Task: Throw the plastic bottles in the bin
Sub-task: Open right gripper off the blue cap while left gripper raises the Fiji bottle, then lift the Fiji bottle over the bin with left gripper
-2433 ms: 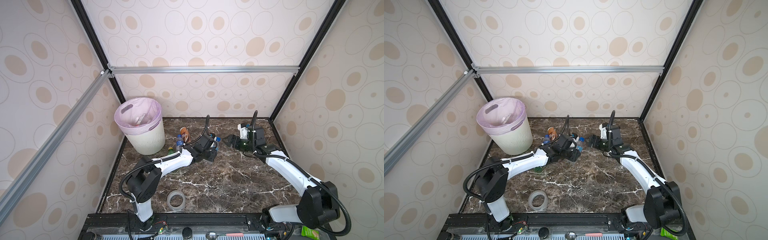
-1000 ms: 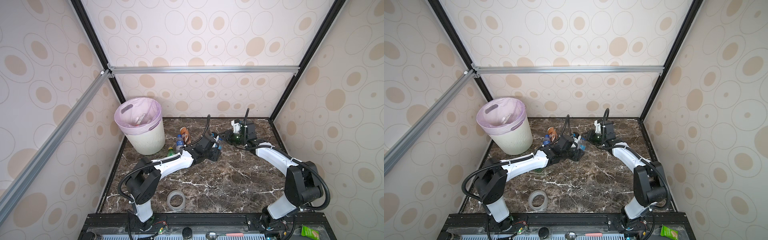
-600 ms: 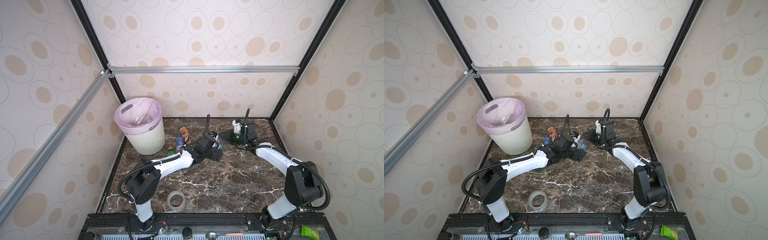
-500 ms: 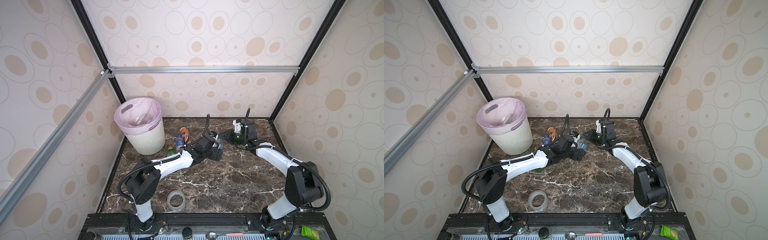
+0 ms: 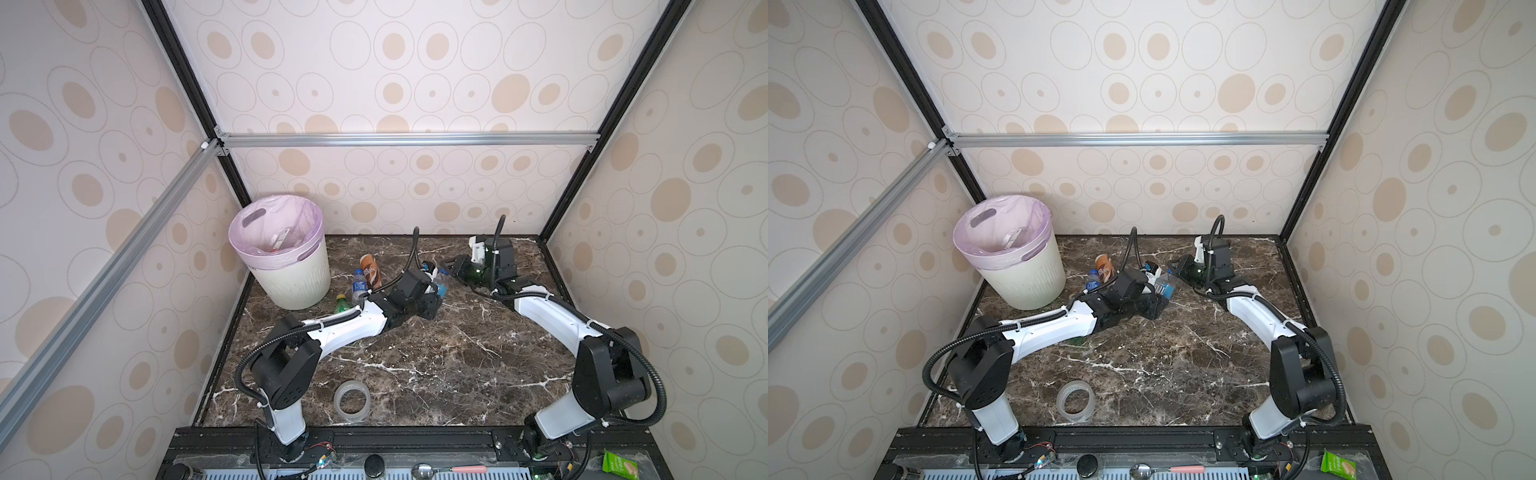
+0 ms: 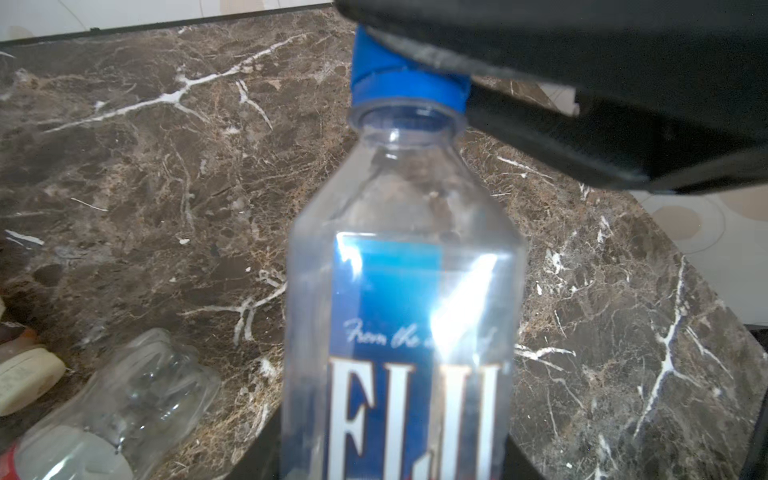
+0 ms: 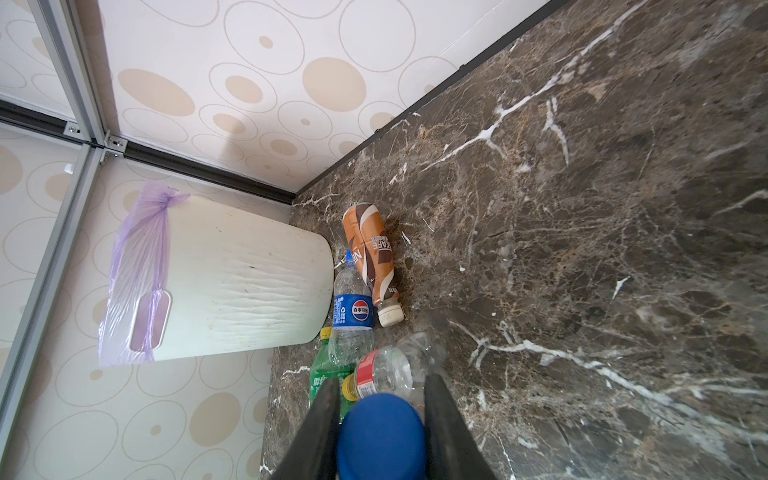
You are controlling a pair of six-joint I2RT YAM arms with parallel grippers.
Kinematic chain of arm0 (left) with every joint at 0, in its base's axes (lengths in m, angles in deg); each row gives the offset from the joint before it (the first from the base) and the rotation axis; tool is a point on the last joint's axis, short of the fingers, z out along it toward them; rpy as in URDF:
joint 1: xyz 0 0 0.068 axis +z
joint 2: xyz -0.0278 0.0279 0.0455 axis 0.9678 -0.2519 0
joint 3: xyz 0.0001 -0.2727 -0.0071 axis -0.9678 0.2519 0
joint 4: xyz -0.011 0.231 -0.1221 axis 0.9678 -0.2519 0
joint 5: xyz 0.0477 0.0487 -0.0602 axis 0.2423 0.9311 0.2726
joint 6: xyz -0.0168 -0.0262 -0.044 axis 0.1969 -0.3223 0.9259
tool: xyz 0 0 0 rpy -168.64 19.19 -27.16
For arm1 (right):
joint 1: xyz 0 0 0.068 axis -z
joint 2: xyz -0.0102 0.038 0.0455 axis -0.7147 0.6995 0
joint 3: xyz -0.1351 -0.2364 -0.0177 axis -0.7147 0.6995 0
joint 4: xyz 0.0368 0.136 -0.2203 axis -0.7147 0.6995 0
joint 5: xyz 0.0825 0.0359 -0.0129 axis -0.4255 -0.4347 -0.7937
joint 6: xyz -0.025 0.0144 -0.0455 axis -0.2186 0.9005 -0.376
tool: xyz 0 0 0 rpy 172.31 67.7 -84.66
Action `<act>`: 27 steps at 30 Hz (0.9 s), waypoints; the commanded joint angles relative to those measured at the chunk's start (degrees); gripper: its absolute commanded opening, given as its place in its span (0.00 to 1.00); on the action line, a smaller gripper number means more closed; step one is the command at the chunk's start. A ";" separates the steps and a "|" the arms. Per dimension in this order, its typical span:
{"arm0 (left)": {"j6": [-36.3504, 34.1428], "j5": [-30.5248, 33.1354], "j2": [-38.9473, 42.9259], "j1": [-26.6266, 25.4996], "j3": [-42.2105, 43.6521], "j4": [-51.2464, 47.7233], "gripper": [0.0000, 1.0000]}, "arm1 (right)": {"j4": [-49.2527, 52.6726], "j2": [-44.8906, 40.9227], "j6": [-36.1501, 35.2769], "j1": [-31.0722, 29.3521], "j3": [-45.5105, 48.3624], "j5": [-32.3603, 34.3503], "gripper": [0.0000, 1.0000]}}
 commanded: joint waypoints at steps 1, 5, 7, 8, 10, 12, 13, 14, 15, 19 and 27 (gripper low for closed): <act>0.27 -0.25 1.41 -0.35 -0.31 0.66 0.47 | -1.02 -1.52 1.33 0.18 0.05 -0.87 0.18; -0.25 0.39 1.89 -0.31 -0.78 -0.98 0.47 | 0.05 -2.28 0.46 0.19 -0.09 -0.72 0.31; -0.95 1.25 2.13 -0.22 -1.55 -2.51 0.47 | 0.97 -2.97 -0.27 0.14 -0.30 -0.49 0.38; -1.36 1.71 2.26 -0.11 -2.01 -3.29 0.47 | 1.37 -3.35 -0.58 0.21 -0.31 -0.39 0.43; -2.17 2.62 2.70 0.63 -3.16 -5.35 0.47 | 2.11 -4.66 -1.44 0.18 -0.26 0.70 0.54; -2.86 3.24 3.28 1.90 -4.39 -7.33 0.48 | 2.72 -5.99 -2.19 0.19 -0.04 1.48 0.62; -3.22 3.76 3.51 2.67 -5.15 -8.51 0.48 | 3.06 -6.71 -2.61 0.18 -0.05 1.63 0.65; -3.52 4.57 3.65 3.49 -6.02 -9.74 0.49 | 3.28 -7.25 -3.01 1.58 -0.12 1.59 0.67; -3.94 5.53 3.78 4.46 -7.07 -11.24 0.49 | 3.60 -7.80 -3.55 1.78 -0.36 1.43 0.70; -6.08 6.92 5.97 8.41 -11.06 -14.79 0.49 | 5.89 -9.31 -6.24 1.77 -2.29 0.86 0.86; -11.29 11.61 7.21 18.31 -30.01 -26.02 0.52 | 8.22 -11.52 -18.08 -3.71 -8.87 0.38 1.00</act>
